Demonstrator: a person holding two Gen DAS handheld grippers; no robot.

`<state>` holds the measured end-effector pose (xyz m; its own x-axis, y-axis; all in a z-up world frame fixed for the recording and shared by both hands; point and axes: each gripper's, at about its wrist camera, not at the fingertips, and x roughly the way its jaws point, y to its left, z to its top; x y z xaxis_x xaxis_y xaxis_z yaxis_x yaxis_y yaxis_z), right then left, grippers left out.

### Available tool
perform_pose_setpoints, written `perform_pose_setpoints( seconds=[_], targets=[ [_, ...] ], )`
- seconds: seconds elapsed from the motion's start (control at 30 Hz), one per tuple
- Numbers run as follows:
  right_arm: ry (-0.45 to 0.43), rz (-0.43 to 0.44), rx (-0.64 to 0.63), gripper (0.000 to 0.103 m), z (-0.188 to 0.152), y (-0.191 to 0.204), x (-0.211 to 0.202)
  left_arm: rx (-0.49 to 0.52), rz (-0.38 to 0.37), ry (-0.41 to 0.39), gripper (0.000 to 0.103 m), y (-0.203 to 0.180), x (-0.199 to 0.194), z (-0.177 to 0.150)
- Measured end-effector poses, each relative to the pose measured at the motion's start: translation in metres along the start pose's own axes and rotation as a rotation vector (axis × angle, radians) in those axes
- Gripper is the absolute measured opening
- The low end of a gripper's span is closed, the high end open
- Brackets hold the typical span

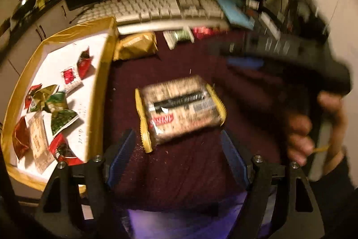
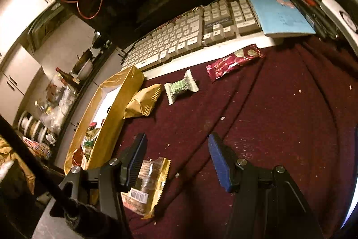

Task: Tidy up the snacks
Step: 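Grasp the large cracker pack on the cloth with the left tool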

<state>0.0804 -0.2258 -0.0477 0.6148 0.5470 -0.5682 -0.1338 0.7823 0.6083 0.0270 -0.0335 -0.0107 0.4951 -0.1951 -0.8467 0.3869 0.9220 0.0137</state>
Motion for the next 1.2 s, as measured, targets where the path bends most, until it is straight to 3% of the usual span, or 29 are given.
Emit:
perform_pose_setpoints(
  seconds=[0.13, 0.37, 0.5, 0.63, 0.77, 1.0, 1.1, 1.2],
  targets=[
    [-0.013, 0.019, 0.034, 0.057, -0.001, -0.011, 0.0, 0.041, 0.102, 0.045, 0.078, -0.004, 0.025, 0.005],
    [-0.043, 0.06, 0.049, 0.057, -0.001, -0.016, -0.006, -0.047, 0.084, 0.083, 0.079, 0.001, 0.052, 0.037],
    [-0.059, 0.079, 0.058, 0.057, -0.002, -0.018, -0.009, 0.02, 0.034, 0.044, 0.079, 0.001, 0.041, 0.053],
    [-0.059, 0.102, 0.064, 0.058, -0.002, -0.018, -0.009, 0.061, 0.027, 0.078, 0.079, 0.009, 0.05, 0.066],
    [-0.06, 0.107, 0.05, 0.058, -0.001, -0.016, -0.009, 0.13, -0.08, 0.112, 0.082, 0.007, 0.059, 0.075],
    [-0.06, 0.111, 0.048, 0.058, -0.002, -0.016, -0.009, 0.07, -0.242, 0.18, 0.083, 0.016, 0.056, 0.061],
    [-0.056, 0.106, 0.047, 0.058, -0.002, -0.015, -0.008, 0.054, -0.237, 0.188, 0.083, 0.012, 0.057, 0.051],
    [-0.055, 0.096, 0.043, 0.058, -0.003, -0.015, -0.008, 0.032, -0.163, 0.152, 0.082, 0.007, 0.059, 0.053]
  ],
)
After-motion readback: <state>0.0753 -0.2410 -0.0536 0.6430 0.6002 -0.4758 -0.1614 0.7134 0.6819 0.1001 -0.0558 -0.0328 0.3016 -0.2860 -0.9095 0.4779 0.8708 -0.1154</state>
